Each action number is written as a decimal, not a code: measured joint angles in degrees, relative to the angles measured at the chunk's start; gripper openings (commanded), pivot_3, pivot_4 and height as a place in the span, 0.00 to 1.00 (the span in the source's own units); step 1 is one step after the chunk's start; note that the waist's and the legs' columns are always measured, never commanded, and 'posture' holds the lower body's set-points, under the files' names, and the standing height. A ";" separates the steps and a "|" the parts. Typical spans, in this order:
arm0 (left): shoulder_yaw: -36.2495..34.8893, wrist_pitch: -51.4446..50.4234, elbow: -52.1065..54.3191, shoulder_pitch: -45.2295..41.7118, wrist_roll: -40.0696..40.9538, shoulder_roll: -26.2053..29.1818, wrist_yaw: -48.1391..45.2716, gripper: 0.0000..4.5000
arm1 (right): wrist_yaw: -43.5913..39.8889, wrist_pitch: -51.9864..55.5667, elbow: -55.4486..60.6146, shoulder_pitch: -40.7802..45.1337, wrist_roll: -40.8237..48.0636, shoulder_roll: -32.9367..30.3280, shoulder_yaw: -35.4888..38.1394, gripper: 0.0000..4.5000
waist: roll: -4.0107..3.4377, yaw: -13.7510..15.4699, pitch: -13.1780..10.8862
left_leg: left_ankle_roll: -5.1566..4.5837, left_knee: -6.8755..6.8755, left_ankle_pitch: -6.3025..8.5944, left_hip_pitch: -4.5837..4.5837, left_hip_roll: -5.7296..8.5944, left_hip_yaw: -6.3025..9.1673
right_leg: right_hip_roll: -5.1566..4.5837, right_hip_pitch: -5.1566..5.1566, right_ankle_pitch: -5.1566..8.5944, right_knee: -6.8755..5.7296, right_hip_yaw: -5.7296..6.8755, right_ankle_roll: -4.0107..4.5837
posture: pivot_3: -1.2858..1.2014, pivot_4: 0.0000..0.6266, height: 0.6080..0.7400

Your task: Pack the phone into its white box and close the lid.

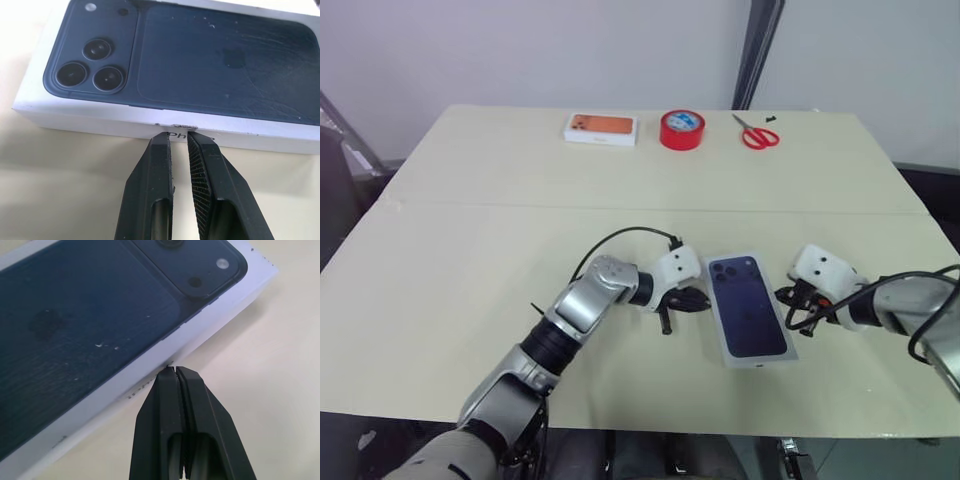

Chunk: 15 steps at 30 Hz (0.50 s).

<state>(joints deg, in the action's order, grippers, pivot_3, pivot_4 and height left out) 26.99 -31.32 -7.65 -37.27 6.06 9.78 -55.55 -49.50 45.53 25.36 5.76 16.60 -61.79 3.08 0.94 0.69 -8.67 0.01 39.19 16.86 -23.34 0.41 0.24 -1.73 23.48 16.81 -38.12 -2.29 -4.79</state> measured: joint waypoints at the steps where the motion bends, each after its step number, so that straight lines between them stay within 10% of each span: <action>1: -0.41 -0.39 0.07 0.00 0.38 -0.16 0.01 0.13 | -0.05 0.00 0.00 -0.07 -0.03 -0.02 0.13 0.01 | 0.00 0.00 0.00 | 0.00 0.00 0.00 0.00 0.00 0.00 | 0.00 0.00 0.00 0.00 0.00 0.00 | 0.52 0.24 0.95; 15: -1.39 -0.86 1.51 0.00 1.90 -0.85 0.46 0.13 | -0.58 -1.42 -0.90 -1.99 -1.23 -0.04 0.84 0.01 | 0.00 0.03 0.00 | 0.00 0.00 0.00 0.01 0.00 0.00 | 0.01 -0.01 0.00 0.00 0.00 0.00 | 0.52 0.24 0.95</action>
<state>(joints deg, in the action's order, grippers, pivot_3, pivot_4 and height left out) 25.60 -32.19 -6.14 -37.27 7.97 8.92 -55.09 -50.08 44.11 24.45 3.77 15.37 -61.83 3.91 0.94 0.71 -8.67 0.02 39.19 16.86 -23.33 0.41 0.24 -1.72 23.47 16.81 -38.12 -2.29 -4.79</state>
